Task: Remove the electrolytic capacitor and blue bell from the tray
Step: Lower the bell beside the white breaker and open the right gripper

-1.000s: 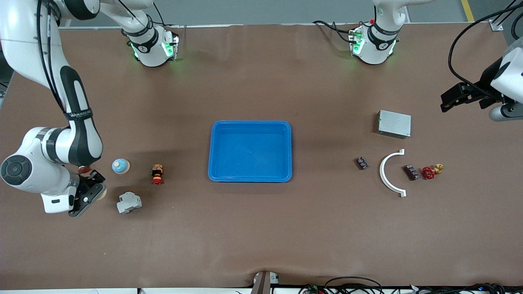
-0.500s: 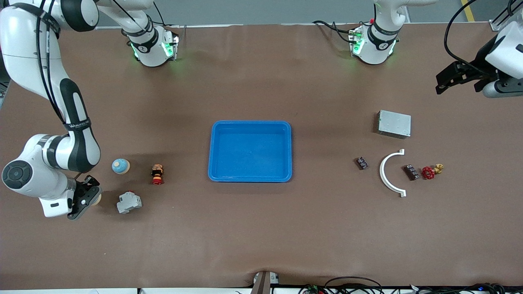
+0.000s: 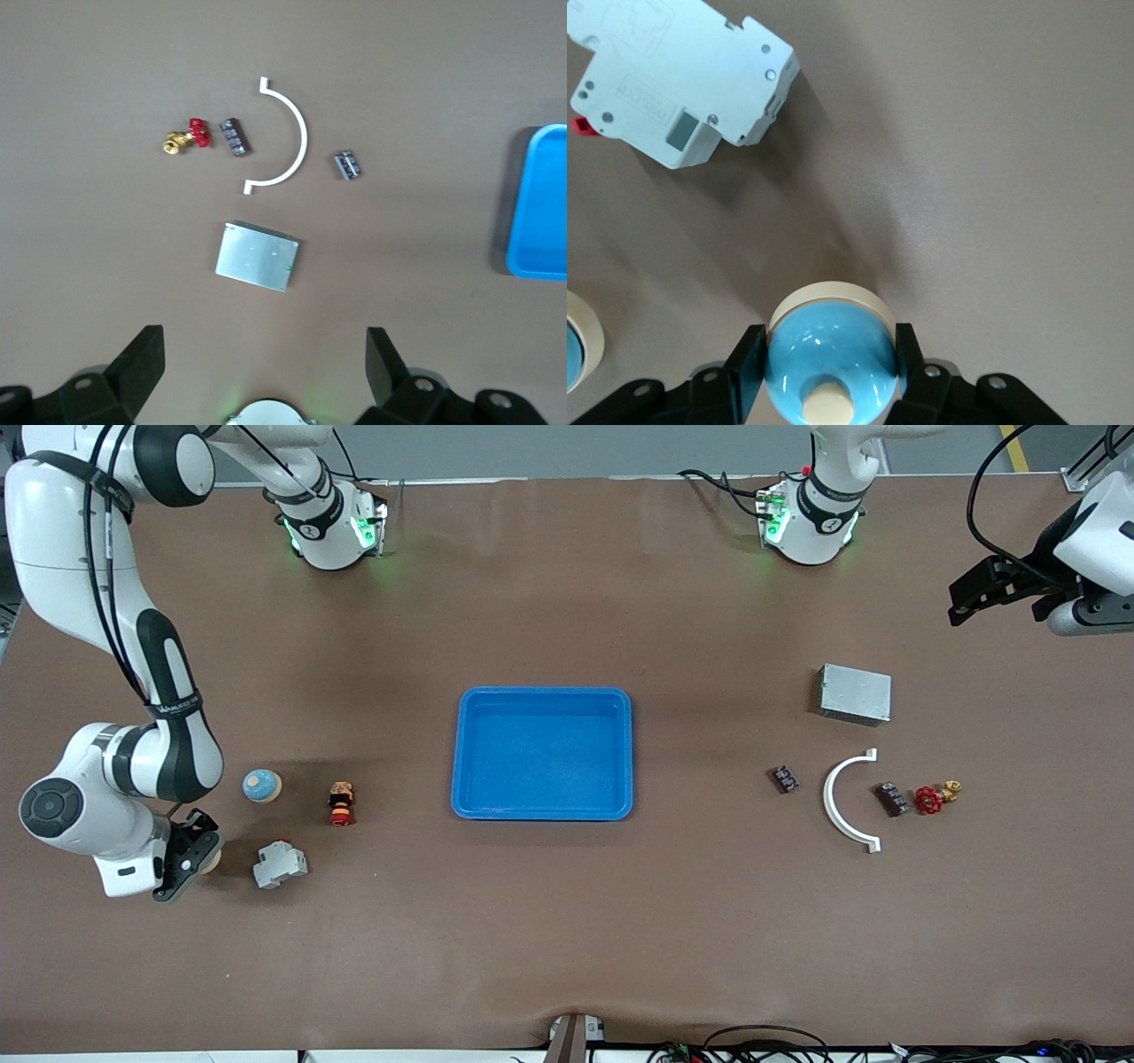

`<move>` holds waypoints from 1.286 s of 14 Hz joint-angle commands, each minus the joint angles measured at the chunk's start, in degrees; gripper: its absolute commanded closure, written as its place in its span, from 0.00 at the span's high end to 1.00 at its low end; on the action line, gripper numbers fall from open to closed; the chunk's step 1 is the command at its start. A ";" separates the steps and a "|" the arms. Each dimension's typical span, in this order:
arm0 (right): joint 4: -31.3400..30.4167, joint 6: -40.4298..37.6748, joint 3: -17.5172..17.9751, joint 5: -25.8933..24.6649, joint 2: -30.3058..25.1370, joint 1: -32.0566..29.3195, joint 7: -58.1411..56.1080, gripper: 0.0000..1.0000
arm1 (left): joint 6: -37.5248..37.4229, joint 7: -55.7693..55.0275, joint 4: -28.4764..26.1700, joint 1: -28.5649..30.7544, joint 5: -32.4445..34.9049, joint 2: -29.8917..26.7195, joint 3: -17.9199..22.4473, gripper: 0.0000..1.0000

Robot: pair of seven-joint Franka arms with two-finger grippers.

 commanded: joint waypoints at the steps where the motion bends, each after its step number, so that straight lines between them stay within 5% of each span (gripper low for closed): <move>1: 1.06 -0.35 1.08 -0.66 0.76 -1.13 -0.60 0.13 | 1.15 1.22 -0.71 -0.48 1.25 -1.30 0.33 1.00; 5: 1.15 -0.53 1.17 -0.39 1.29 -1.13 -0.34 0.37 | 2.39 0.95 -0.54 -0.57 0.46 -0.69 0.25 1.00; 6: 1.24 -0.70 1.17 -0.39 1.20 -1.13 -0.25 0.50 | 2.39 0.95 -0.54 -0.66 0.46 -0.43 0.25 1.00; 7: 1.32 -0.79 1.17 -0.39 1.03 -1.04 -0.25 0.98 | 2.47 0.95 -0.54 -0.66 0.29 -0.08 0.16 1.00; 10: 1.67 -4.90 1.43 -0.22 -0.46 -0.34 0.10 1.00 | 2.47 0.95 -0.45 -0.57 -0.77 0.01 0.25 1.00; 13: 8.06 -17.18 1.70 0.74 -1.26 0.89 2.55 1.00 | 2.47 0.95 -0.28 -0.48 -0.77 0.01 0.25 1.00; 18: 12.58 -38.99 1.61 2.07 -7.65 7.99 24.48 1.00 | 2.47 0.86 0.08 -0.57 -0.77 0.01 0.25 1.00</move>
